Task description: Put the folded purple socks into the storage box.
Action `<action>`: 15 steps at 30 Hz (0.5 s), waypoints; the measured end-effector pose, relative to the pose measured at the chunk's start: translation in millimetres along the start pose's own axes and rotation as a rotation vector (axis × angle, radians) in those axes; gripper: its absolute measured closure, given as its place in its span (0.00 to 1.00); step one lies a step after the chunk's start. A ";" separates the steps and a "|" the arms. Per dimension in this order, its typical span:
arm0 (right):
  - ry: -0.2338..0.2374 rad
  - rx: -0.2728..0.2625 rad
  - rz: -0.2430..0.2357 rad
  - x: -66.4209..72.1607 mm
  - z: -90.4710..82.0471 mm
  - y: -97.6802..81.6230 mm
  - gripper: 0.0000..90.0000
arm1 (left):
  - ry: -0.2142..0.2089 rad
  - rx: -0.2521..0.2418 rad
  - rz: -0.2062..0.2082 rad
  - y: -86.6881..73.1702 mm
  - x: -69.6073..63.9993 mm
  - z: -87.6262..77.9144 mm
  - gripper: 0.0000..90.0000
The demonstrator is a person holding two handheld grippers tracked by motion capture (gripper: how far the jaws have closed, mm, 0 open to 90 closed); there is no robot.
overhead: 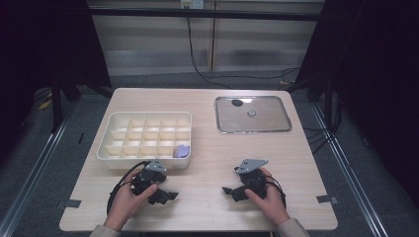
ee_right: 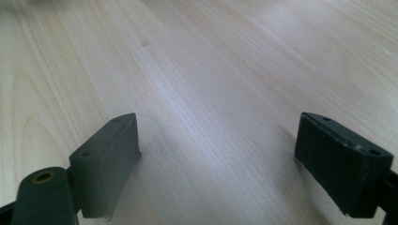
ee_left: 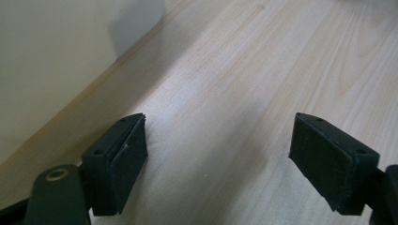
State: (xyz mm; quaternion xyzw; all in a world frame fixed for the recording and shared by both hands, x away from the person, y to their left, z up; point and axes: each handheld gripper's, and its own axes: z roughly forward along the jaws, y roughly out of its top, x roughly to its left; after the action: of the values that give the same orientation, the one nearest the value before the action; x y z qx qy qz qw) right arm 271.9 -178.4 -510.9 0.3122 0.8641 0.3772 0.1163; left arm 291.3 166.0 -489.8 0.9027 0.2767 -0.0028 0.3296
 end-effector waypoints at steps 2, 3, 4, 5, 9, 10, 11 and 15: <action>0.000 0.000 0.000 0.0 0.0 0.0 0.15 | 0.004 -0.007 0.014 -1.6 0.0 0.0 0.19; 0.000 0.000 0.000 0.0 0.0 0.0 0.15 | 0.004 -0.017 0.017 -2.6 0.0 0.3 0.19; 0.000 0.000 -0.001 0.0 0.0 0.0 0.15 | 0.008 -0.019 0.023 -3.5 0.2 0.1 0.19; 0.000 0.000 0.000 0.0 0.0 0.0 0.15 | 0.010 -0.027 0.025 -4.4 0.2 0.1 0.19; 0.000 0.000 0.000 0.0 0.0 0.0 0.15 | 0.019 -0.040 0.045 -7.4 0.0 0.0 0.18; 0.000 0.000 0.000 0.0 0.0 0.0 0.15 | 0.019 -0.052 0.047 -8.2 -0.5 0.9 0.18; 0.000 0.000 -0.001 0.0 0.0 0.0 0.15 | 0.020 -0.054 0.052 -8.6 -0.7 0.9 0.18; 0.000 0.000 0.000 0.0 0.0 0.0 0.15 | 0.027 -0.059 0.062 -9.8 -1.9 1.3 0.17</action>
State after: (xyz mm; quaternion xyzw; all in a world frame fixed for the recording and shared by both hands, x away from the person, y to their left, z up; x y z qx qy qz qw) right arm 271.9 -178.4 -510.9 0.3122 0.8642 0.3770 0.1164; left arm 285.0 170.5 -496.3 0.9005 0.2531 0.0279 0.3524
